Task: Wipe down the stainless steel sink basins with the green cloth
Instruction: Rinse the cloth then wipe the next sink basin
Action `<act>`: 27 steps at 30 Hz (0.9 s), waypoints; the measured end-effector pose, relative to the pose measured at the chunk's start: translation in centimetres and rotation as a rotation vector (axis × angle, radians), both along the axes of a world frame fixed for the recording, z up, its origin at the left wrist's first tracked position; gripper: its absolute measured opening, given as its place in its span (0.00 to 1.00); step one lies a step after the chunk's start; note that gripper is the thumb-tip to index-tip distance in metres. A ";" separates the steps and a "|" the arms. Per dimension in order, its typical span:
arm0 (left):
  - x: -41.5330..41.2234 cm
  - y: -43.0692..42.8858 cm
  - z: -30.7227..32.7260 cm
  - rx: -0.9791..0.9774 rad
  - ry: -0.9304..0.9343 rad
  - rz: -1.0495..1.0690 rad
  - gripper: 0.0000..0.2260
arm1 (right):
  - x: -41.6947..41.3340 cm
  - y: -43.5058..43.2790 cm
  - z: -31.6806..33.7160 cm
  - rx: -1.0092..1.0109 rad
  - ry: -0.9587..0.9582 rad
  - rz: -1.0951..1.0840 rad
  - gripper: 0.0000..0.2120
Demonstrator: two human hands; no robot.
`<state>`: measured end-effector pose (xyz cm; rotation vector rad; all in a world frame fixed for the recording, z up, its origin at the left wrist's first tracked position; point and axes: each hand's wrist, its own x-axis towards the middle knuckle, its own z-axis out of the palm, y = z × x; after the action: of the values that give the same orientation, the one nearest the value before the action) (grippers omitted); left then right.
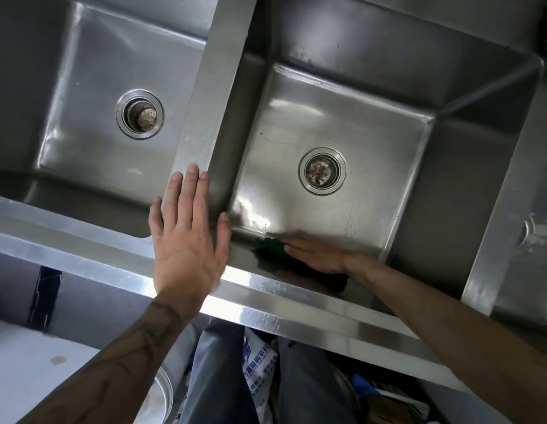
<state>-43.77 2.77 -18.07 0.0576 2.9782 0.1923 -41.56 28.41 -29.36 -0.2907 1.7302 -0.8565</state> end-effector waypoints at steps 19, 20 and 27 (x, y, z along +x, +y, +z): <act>-0.1 -0.1 0.0 0.018 -0.027 -0.001 0.31 | 2.5 2.9 6.3 -0.031 -0.030 -0.173 0.22; -0.1 -0.2 0.0 0.020 -0.033 0.000 0.31 | 2.7 3.2 7.0 -0.049 -0.037 -0.175 0.21; 0.0 0.0 0.3 0.031 -0.034 0.009 0.31 | 2.5 3.4 0.8 0.083 -0.030 -0.114 0.22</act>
<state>-43.80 2.81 -17.75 0.0443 2.9423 0.2387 -39.10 31.81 -28.52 -0.1243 1.7625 -0.8647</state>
